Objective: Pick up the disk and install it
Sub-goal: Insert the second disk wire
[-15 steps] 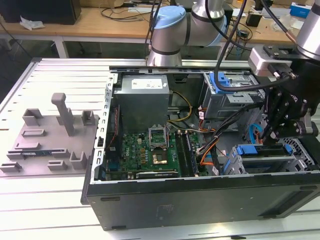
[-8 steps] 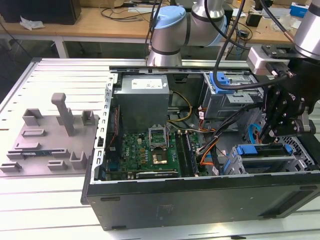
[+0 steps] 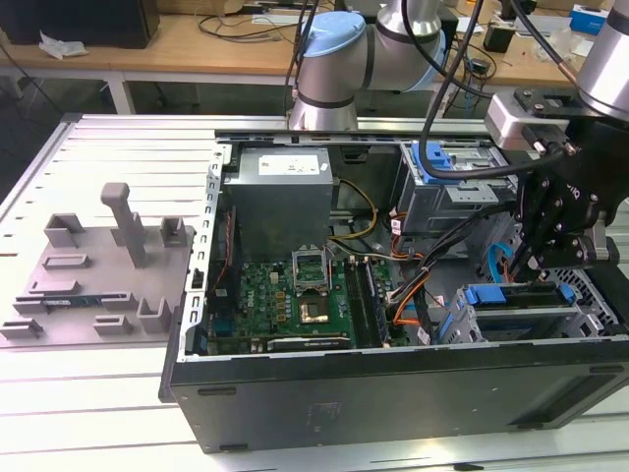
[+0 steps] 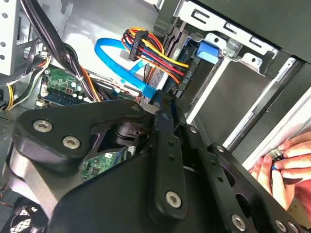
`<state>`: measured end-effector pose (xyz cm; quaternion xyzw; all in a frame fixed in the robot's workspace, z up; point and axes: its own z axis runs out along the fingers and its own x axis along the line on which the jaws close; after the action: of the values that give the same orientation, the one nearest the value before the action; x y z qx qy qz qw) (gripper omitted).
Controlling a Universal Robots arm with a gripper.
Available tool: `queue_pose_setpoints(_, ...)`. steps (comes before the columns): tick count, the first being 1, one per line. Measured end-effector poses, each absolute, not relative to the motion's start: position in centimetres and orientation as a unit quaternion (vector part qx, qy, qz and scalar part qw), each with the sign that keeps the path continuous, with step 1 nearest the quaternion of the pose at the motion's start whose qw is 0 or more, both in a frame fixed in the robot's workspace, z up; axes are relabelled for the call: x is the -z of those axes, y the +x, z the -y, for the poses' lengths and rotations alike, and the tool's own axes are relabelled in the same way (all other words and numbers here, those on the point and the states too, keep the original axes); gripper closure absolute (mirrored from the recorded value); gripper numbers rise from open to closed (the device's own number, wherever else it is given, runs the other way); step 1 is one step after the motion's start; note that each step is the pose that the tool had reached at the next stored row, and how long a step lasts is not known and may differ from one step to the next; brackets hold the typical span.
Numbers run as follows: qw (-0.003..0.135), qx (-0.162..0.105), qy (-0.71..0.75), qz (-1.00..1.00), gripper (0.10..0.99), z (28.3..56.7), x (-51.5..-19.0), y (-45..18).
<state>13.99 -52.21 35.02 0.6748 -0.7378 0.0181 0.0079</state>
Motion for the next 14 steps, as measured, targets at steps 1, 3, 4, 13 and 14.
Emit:
queue_pose_setpoints(1, 0.008, -0.018, 0.675, 0.738, 0.925, 52.21, -35.02, 13.99)
queue_pose_setpoints(3, 0.008, -0.018, 0.675, 0.738, 0.925, 52.21, -35.02, 14.01)
queue_pose_setpoints(4, 0.008, -0.018, 0.675, 0.738, 0.925, 52.22, -35.02, 14.03)
queue_pose_setpoints(13, 0.008, -0.018, 0.675, 0.738, 0.925, 52.55, -35.01, 14.20)
queue_pose_setpoints(14, 0.008, -0.018, 0.675, 0.738, 0.925, 52.57, -35.00, 14.21)
